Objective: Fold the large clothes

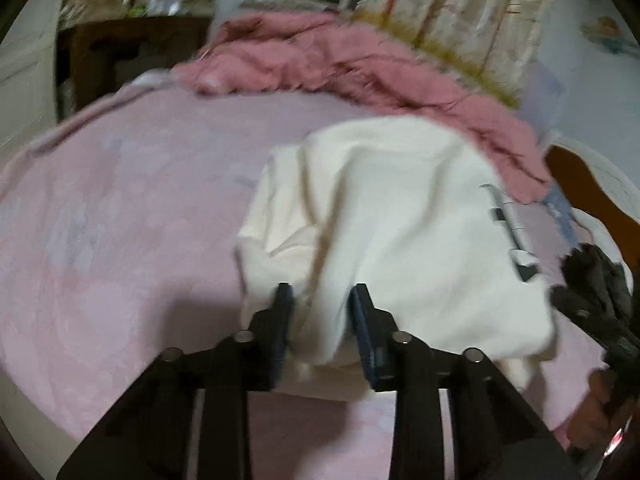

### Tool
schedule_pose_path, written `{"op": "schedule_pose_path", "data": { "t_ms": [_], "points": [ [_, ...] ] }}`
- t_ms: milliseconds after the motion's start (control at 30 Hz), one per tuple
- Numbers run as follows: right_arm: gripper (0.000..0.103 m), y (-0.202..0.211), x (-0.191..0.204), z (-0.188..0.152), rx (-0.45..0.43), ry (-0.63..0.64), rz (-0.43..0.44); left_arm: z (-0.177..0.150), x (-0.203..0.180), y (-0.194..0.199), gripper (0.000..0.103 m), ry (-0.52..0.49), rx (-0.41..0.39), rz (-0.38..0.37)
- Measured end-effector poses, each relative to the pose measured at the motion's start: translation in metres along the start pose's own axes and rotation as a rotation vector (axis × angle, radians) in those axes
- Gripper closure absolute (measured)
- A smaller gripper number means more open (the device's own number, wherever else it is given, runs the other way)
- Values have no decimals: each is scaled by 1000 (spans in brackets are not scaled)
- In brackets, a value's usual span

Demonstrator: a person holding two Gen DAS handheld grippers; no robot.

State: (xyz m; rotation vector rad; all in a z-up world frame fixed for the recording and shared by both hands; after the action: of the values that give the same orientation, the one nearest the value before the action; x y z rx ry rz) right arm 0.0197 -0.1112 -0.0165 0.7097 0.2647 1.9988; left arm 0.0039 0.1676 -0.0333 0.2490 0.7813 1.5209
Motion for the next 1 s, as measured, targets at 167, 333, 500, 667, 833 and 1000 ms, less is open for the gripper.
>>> {"op": "schedule_pose_path", "data": {
  "t_ms": [167, 333, 500, 667, 833, 1000],
  "points": [
    [62, -14, 17, -4, 75, 129, -43, -7, 9, -9, 73, 6, -36, 103],
    [62, -22, 25, -16, 89, 220, -115, -18, 4, -10, 68, -49, -96, 183],
    [62, -17, 22, -11, 113, 210, -137, -9, 6, -3, 62, -44, -98, 173],
    [62, -18, 20, -7, 119, 208, -151, 15, -22, 26, 66, -113, -175, 173],
    [61, -18, 19, -6, 131, 188, -150, 45, -65, 29, 66, -180, -193, 89],
    [85, -16, 26, 27, 99, 207, -132, 59, -105, -15, 66, -248, -67, -16]
  ]
}}
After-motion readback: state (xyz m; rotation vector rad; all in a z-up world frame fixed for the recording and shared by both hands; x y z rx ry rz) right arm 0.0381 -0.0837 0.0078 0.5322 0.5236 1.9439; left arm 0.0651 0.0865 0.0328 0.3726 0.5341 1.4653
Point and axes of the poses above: each gripper's, at about its wrist camera, not at the fingertips, and y roughly against the way its jaws point, x to its left, z to its top, the point moved 4 cm from there along -y, roughly the way its jaws point, and after that the axes turned 8 degrees about -x, right-handed, at the moved point
